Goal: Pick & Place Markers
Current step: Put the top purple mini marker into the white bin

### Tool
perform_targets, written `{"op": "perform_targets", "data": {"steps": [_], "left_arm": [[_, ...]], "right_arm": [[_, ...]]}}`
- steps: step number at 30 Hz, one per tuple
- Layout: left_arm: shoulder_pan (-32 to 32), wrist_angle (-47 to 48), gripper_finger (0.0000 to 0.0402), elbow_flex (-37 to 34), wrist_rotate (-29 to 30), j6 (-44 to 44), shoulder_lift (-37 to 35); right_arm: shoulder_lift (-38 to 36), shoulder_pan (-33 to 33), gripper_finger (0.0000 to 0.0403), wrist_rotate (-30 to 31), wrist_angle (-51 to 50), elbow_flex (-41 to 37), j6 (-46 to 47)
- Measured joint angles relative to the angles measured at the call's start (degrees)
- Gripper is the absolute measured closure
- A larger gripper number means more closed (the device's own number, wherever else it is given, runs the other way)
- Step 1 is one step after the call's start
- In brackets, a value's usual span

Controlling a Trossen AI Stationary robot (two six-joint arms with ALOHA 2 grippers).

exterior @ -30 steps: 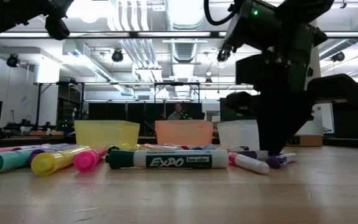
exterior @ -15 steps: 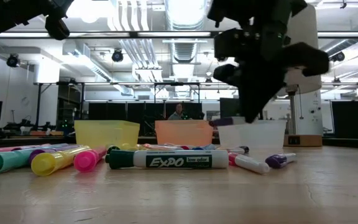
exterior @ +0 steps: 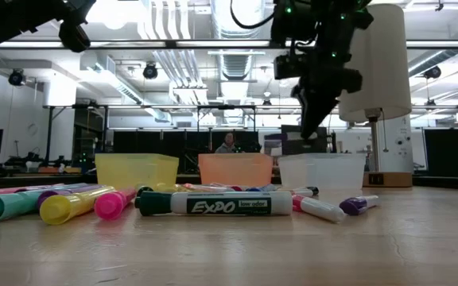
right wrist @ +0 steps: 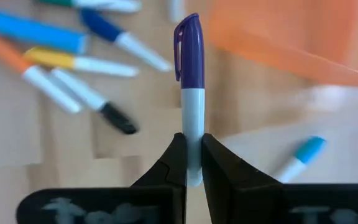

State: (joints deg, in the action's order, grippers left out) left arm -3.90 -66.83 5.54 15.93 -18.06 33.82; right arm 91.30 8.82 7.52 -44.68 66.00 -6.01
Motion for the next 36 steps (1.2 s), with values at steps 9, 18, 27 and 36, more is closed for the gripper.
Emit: {"op": "perform_targets", "data": {"steps": [9, 18, 27, 36], "left_arm": [[0.00, -0.01, 0.0268, 0.00, 0.00, 0.00, -0.01], [0.04, -0.02, 0.0268, 0.00, 0.00, 0.01, 0.01], [0.02, -0.01, 0.0268, 0.00, 0.00, 0.02, 0.01], [-0.02, -0.02, 0.0268, 0.00, 0.00, 0.02, 0.00]], "right_arm": [[-2.36, 9.82, 0.0380, 6.73, -2.17, -1.02, 7.61], [-2.22, 16.46, 0.0379, 6.72, 0.45, -6.91, 7.66], [-2.20, 16.79, 0.0378, 6.13, 3.41, -9.92, 7.57], [-2.20, 16.75, 0.0378, 5.50, 5.73, -12.34, 7.56]]}}
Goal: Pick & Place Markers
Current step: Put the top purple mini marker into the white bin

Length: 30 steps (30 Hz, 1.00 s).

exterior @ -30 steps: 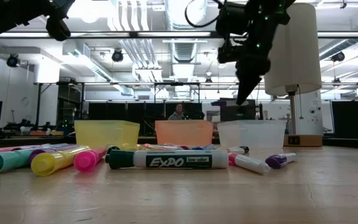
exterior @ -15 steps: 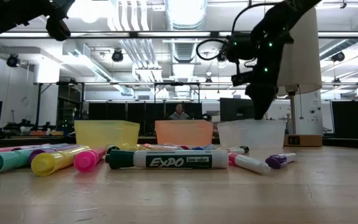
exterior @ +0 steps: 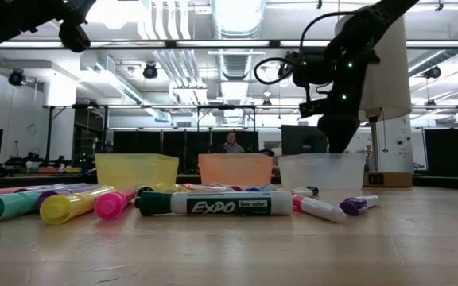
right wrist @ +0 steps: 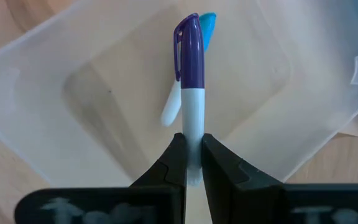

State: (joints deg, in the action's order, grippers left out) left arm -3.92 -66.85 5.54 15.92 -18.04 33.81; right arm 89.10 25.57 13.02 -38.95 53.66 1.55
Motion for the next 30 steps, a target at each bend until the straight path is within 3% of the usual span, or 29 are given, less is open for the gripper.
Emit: {"op": "perform_targets", "data": {"steps": [22, 30], "left_arm": [[0.02, 0.02, 0.0268, 0.00, 0.00, 0.00, 0.01], [0.02, 0.00, 0.0268, 0.00, 0.00, 0.00, -0.01]], "right_arm": [[0.02, -0.02, 0.0375, 0.00, 0.91, -0.43, 0.08], [0.02, -0.05, 0.0302, 0.02, 1.72, -0.43, 0.45]]}}
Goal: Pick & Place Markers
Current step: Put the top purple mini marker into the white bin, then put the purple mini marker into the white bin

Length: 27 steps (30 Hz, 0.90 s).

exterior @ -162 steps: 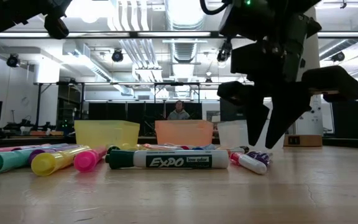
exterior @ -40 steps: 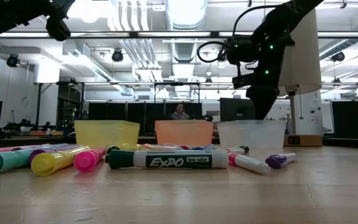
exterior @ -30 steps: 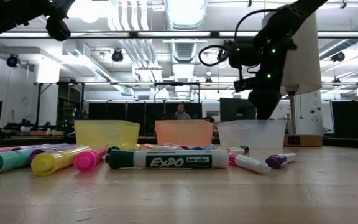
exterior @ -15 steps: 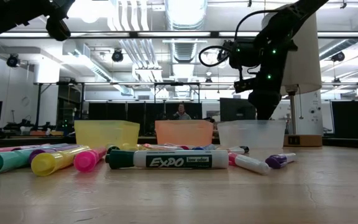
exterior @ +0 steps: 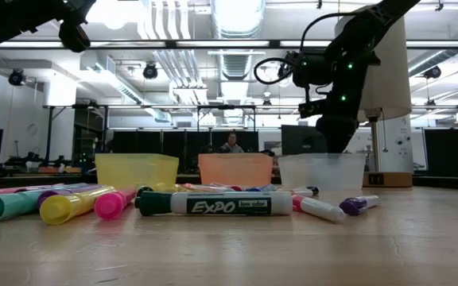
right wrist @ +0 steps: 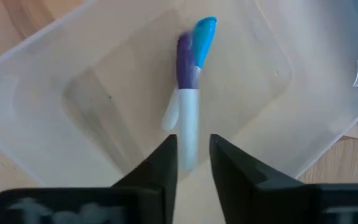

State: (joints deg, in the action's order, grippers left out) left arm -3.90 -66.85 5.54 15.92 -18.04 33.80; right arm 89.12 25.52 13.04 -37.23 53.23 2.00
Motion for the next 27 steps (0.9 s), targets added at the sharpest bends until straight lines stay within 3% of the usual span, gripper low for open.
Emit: {"op": "perform_targets", "data": {"steps": [10, 27], "left_arm": [[0.04, 0.02, 0.0268, 0.00, 0.00, 0.01, 0.00], [0.02, 0.02, 0.0268, 0.00, 0.02, 0.13, 0.26]], "right_arm": [[0.00, 0.00, 0.0254, 0.00, 0.34, 0.00, -0.39], [-0.15, -3.85, 0.0275, -0.01, -2.61, 5.22, -3.08]]}}
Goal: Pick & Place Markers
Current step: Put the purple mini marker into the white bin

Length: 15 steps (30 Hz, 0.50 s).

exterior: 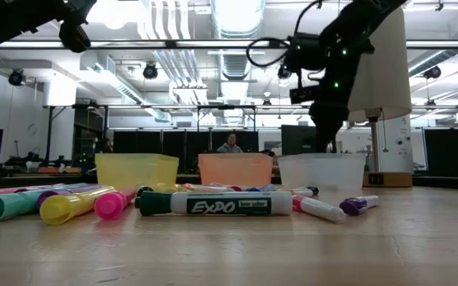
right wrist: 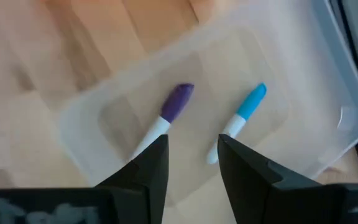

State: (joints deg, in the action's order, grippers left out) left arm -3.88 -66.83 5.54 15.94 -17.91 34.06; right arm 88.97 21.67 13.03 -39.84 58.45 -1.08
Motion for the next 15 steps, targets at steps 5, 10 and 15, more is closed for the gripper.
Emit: {"op": "perform_targets", "data": {"steps": [5, 10, 15], "left_arm": [[-0.02, 0.00, 0.0268, 0.00, -0.02, -0.02, 0.00], [-0.02, 0.00, 0.0268, 0.00, -0.02, -0.06, 0.02], [-0.02, 0.00, 0.0268, 0.00, 0.00, -0.09, 0.02]], "right_arm": [[-0.04, -3.21, 0.0273, 0.01, -0.49, 2.02, -0.59], [-0.04, -7.57, 0.0271, -0.03, -0.48, 3.45, -2.49], [-0.04, -13.04, 0.0279, -3.75, -0.28, 4.52, -7.21]]}}
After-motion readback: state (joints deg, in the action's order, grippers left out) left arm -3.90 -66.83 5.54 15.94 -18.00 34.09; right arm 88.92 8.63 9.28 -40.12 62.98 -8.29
